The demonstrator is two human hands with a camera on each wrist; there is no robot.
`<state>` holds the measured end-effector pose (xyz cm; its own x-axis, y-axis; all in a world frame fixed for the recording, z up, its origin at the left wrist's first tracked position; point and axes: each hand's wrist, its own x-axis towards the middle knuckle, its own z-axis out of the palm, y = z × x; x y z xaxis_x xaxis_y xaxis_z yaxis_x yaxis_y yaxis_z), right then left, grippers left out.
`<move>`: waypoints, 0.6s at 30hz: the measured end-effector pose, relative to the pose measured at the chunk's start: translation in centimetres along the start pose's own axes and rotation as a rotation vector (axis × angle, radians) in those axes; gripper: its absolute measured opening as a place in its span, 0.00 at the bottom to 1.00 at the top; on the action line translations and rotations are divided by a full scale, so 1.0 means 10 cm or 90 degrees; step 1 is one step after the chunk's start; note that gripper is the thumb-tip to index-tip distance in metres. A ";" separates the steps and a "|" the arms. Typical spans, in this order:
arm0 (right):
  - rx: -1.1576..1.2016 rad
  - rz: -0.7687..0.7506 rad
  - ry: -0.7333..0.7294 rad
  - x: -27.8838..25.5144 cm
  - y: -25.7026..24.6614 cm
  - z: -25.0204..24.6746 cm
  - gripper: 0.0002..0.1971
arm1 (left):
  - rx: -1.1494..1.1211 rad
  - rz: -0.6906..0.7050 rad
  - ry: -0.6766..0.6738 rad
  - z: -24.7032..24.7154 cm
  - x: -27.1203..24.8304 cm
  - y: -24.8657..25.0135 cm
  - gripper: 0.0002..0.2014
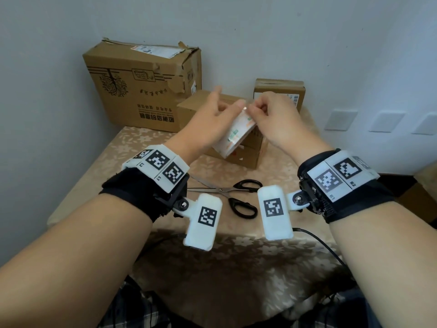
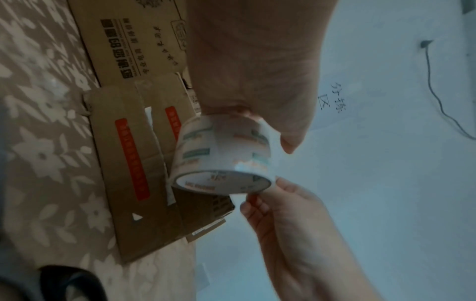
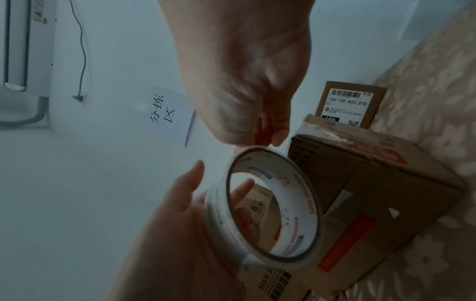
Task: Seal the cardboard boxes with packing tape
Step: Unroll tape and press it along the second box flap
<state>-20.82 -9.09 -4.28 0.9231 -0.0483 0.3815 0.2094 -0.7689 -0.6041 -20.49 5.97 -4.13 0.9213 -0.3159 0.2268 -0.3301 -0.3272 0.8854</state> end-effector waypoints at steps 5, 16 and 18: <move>-0.012 0.021 -0.001 0.02 0.05 -0.01 0.06 | 0.015 -0.047 -0.111 -0.12 -0.03 0.04 0.06; 0.083 0.044 -0.029 0.13 0.02 -0.10 0.12 | 0.092 -0.179 -0.111 -0.09 0.01 0.05 0.16; 0.124 0.047 -0.033 0.15 0.05 -0.13 0.13 | 0.069 -0.184 -0.104 -0.03 0.02 0.07 0.16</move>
<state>-19.73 -10.35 -3.06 0.9526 -0.0637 0.2975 0.1938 -0.6268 -0.7547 -20.44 5.92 -3.30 0.9376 -0.3319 -0.1036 -0.0876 -0.5137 0.8535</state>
